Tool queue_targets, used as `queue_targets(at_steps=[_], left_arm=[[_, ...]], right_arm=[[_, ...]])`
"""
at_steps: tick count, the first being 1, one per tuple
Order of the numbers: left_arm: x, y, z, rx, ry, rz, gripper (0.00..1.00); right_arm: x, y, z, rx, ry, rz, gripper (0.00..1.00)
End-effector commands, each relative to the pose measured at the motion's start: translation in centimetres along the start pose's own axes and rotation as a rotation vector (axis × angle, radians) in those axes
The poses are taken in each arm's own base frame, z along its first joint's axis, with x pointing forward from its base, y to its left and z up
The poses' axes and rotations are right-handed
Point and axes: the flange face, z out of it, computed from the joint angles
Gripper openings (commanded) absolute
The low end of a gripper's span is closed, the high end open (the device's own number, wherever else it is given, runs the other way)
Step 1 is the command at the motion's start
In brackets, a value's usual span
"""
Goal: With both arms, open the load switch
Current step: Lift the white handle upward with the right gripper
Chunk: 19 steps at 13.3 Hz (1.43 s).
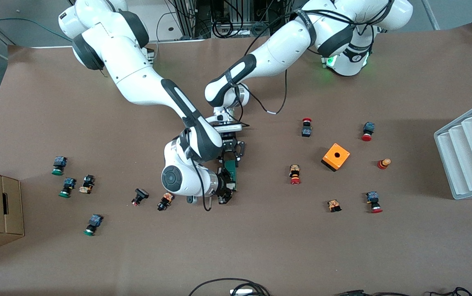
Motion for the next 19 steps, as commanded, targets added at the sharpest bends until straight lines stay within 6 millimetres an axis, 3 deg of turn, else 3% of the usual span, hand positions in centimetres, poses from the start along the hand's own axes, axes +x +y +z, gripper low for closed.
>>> queue_targets(at_steps=[1,9,19], left_arm=[[-0.4,0.6,-0.4,-0.004,0.0,-0.018,0.55],[-0.3,0.7,-0.5,-0.007,-0.002,-0.02,0.56],[-0.5,0.6,-0.5,-0.005,-0.005,-0.018,0.58]], right_arm=[[1.6,2.0,0.1,-0.05,0.049,0.001,0.26],[0.3,4.2,-0.4,-0.062,0.055,-0.011,0.26],[-0.2,5.2,-0.8,-0.052,0.056,-0.017,0.26]])
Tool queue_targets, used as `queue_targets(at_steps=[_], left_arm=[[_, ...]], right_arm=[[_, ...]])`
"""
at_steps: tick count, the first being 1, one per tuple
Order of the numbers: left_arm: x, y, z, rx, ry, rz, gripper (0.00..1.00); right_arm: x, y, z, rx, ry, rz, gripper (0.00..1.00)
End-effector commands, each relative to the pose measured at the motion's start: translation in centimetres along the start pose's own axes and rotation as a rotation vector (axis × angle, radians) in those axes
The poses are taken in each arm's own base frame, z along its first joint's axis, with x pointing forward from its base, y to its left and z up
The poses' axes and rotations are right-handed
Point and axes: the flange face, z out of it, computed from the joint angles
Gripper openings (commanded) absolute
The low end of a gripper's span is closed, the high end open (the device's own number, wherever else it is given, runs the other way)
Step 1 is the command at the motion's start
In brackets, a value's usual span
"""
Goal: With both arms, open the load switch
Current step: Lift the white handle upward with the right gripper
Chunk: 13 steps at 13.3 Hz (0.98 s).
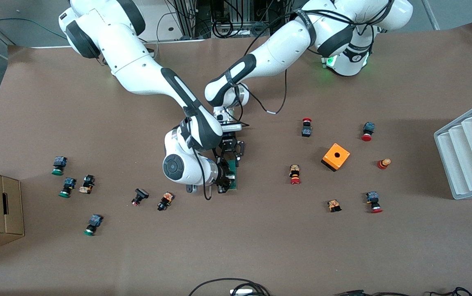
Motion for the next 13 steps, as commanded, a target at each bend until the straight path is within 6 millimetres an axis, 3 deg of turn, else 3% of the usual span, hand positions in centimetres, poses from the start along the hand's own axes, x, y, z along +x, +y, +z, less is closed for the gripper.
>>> queue_targets(at_steps=[1,13], left_arm=[[-0.4,0.6,-0.4,-0.004,-0.002,-0.017,0.58],[-0.4,0.6,-0.4,-0.004,-0.002,-0.017,0.58]], right_arm=[[-0.4,1.6,-1.0,-0.015,0.02,-0.013,0.26],[-1.3,1.8,-2.3,0.001,0.007,-0.02,0.28]])
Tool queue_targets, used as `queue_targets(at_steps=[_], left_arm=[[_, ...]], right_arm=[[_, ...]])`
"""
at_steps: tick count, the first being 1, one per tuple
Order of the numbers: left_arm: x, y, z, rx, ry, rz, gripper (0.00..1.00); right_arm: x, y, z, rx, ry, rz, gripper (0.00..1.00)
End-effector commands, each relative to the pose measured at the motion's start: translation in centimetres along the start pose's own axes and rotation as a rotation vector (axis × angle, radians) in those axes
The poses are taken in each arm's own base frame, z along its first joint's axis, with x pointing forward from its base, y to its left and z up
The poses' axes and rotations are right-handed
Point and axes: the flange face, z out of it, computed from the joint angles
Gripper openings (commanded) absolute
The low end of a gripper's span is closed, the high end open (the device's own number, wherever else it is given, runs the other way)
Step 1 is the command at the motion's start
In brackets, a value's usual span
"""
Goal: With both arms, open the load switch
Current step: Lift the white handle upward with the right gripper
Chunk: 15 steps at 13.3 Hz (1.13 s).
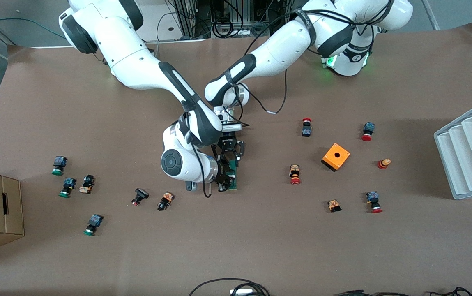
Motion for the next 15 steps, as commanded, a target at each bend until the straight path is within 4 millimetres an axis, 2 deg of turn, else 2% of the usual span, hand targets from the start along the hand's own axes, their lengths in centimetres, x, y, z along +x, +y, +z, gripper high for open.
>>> queue_targets(at_steps=[1,9,15], left_arm=[[-0.42,0.55,-0.34,-0.004,-0.001,-0.017,0.58],[-0.6,0.49,-0.52,0.011,-0.014,-0.023,0.58],[-0.67,0.48,-0.61,0.011,-0.016,-0.022,0.58]], right_arm=[[-0.24,1.23,-0.73,-0.013,0.016,-0.007,0.28],[-0.44,1.29,-1.15,-0.01,0.016,-0.016,0.22],[0.12,1.55,-0.44,-0.016,0.036,-0.024,0.21]])
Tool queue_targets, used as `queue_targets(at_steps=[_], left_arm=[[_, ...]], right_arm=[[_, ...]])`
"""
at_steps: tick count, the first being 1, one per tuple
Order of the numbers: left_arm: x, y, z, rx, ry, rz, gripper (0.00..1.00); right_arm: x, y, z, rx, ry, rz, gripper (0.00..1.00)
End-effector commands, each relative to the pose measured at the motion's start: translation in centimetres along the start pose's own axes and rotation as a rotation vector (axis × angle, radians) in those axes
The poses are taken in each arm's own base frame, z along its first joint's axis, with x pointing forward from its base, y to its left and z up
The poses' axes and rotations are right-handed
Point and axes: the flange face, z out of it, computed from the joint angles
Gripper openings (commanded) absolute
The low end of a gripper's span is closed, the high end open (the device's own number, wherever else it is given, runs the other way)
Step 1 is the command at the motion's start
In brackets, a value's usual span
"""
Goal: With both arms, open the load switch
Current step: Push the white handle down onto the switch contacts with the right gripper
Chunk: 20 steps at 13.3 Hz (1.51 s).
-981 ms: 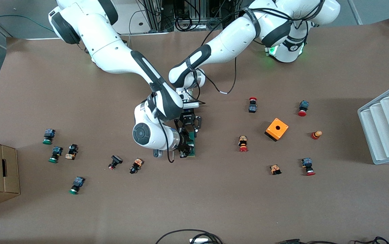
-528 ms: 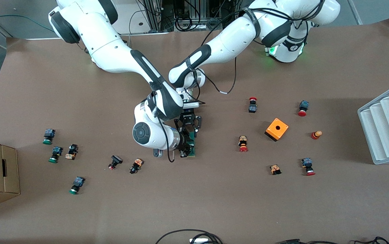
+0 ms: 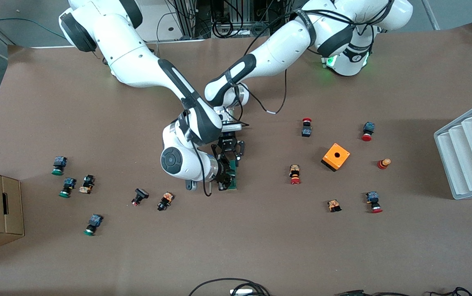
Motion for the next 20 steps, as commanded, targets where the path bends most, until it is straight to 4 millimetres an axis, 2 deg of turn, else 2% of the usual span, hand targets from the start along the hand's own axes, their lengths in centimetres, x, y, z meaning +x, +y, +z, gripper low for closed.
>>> queue_targets(at_steps=[1,5,11,20], left_arm=[[-0.6,0.5,-0.5,0.007,-0.012,-0.02,0.58],[-0.7,0.5,-0.6,0.006,-0.014,-0.019,0.58],[-0.8,0.4,-0.4,0.007,-0.016,-0.015,0.58],[-1.0,0.2,-0.4,0.008,-0.018,-0.011,0.55]], right_arm=[[0.6,1.4,0.3,-0.018,0.039,-0.016,0.21],[0.2,1.9,0.6,-0.015,0.047,-0.029,0.2],[-0.2,3.6,1.9,-0.003,0.074,-0.058,0.19],[0.1,4.4,2.7,0.008,0.098,-0.079,0.19]])
